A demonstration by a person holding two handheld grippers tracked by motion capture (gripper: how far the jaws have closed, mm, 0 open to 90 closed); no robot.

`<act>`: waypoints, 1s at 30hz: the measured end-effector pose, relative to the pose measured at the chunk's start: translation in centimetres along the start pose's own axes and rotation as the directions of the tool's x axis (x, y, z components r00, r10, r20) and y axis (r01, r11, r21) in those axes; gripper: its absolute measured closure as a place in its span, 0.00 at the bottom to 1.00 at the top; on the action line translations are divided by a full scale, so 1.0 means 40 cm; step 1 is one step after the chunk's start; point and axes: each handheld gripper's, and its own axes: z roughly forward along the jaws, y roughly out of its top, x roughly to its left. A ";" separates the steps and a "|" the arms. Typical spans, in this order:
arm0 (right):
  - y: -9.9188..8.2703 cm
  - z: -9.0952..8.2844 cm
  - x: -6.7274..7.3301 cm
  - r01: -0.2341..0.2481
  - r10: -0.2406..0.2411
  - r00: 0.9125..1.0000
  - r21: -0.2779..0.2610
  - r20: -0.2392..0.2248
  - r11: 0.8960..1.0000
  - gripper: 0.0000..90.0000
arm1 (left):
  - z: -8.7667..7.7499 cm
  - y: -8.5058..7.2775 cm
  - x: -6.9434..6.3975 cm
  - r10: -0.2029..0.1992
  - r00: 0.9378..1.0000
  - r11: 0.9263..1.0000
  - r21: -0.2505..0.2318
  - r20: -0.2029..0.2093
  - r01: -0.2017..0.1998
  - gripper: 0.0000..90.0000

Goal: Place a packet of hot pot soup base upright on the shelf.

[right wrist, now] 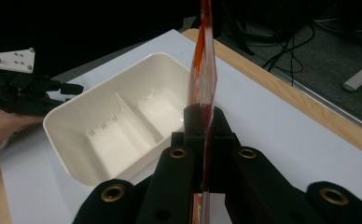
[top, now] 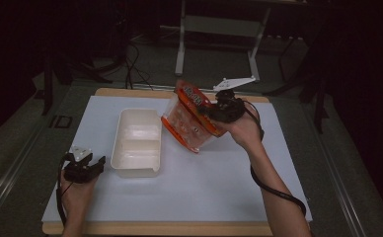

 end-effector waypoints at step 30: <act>0.085 0.066 0.063 0.009 -0.015 0.998 -0.100 -0.061 0.995 1.00 | 0.000 0.001 0.001 0.000 1.000 1.000 -0.001 0.002 0.000 0.57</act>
